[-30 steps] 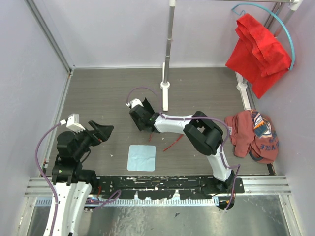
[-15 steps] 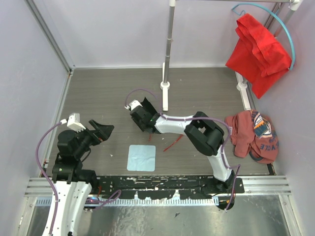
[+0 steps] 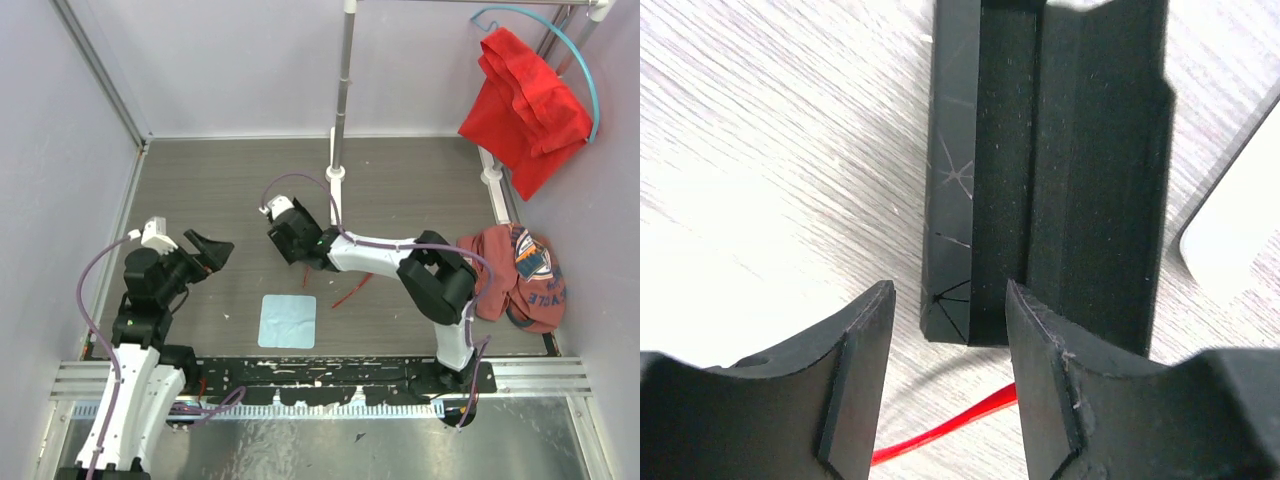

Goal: Organize the sunglasses
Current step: Open the sunglasses case at the center of the board.

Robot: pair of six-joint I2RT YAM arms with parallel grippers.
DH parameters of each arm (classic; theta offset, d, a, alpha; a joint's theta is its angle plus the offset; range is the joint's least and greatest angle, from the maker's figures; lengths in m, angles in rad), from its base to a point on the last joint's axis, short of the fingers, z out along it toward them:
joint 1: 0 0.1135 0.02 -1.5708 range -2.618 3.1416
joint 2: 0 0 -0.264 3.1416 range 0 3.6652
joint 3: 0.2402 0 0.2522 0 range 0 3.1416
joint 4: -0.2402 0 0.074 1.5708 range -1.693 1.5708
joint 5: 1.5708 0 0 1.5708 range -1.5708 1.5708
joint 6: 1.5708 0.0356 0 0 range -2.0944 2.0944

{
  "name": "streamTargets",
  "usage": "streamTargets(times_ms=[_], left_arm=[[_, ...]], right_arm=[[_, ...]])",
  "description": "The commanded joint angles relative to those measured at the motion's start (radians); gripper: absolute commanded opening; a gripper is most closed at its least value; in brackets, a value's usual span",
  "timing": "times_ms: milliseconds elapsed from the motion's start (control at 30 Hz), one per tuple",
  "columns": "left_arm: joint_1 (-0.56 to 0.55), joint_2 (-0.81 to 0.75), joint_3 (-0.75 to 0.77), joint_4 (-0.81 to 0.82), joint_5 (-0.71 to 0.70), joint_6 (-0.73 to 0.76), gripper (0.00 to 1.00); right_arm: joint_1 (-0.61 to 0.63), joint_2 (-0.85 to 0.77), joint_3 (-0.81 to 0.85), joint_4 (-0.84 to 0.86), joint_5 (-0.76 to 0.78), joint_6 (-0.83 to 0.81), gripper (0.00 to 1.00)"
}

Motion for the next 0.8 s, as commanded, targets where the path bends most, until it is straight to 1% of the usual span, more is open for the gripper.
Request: streamTargets(times_ms=[0, 133, 233, 400, 533, 667, 767], left_arm=[[0.002, 0.095, 0.005, 0.144, -0.012, -0.005, 0.98], [0.001, 0.218, 0.034, 0.216, -0.018, 0.005, 0.98], [-0.009, 0.313, 0.056, 0.253, -0.027, -0.001, 0.98], [-0.069, 0.446, 0.09, 0.354, -0.078, -0.021, 0.98], [-0.15, 0.589, 0.174, 0.398, -0.148, 0.022, 0.98], [-0.161, 0.755, 0.262, 0.447, -0.133, 0.048, 0.98], [-0.162, 0.883, 0.319, 0.484, -0.116, 0.06, 0.98]], right_arm=[[-0.001, -0.134, -0.002, 0.084, -0.026, 0.061, 0.54], [-0.006, -0.215, -0.033, 0.072, 0.061, 0.13, 0.56], [-0.021, -0.291, -0.084, 0.067, 0.098, 0.189, 0.56], [-0.055, -0.445, -0.194, 0.079, 0.133, 0.263, 0.58], [-0.071, -0.549, -0.263, 0.064, 0.155, 0.278, 0.59], [-0.089, -0.657, -0.339, 0.047, 0.174, 0.298, 0.61], [-0.113, -0.707, -0.379, 0.039, 0.145, 0.306, 0.62]])
